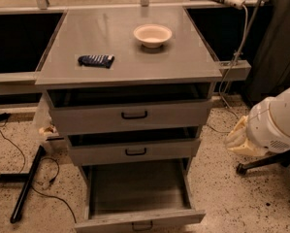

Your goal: Close bottom drawer

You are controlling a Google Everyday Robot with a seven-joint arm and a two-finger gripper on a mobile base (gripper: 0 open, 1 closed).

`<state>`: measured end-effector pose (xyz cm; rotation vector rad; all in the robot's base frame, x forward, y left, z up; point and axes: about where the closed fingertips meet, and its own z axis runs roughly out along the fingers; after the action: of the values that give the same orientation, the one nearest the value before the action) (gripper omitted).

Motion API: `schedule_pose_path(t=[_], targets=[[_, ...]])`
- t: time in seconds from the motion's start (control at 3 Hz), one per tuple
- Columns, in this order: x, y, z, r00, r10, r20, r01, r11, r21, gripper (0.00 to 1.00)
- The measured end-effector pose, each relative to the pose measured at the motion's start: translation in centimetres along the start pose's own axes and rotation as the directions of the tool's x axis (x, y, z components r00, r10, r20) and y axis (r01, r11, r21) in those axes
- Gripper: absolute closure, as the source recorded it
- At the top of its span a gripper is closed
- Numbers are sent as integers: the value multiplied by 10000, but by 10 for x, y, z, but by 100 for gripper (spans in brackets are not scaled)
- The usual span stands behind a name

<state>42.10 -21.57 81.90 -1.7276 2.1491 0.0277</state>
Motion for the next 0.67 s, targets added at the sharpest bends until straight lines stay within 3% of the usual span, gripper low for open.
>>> schedule_pose_path(t=[0.33, 0.67], targets=[[0, 5, 22, 9997, 207, -117, -209, 9996, -164, 100], [11, 12, 84, 9961, 875, -104, -880, 9943, -607, 100]])
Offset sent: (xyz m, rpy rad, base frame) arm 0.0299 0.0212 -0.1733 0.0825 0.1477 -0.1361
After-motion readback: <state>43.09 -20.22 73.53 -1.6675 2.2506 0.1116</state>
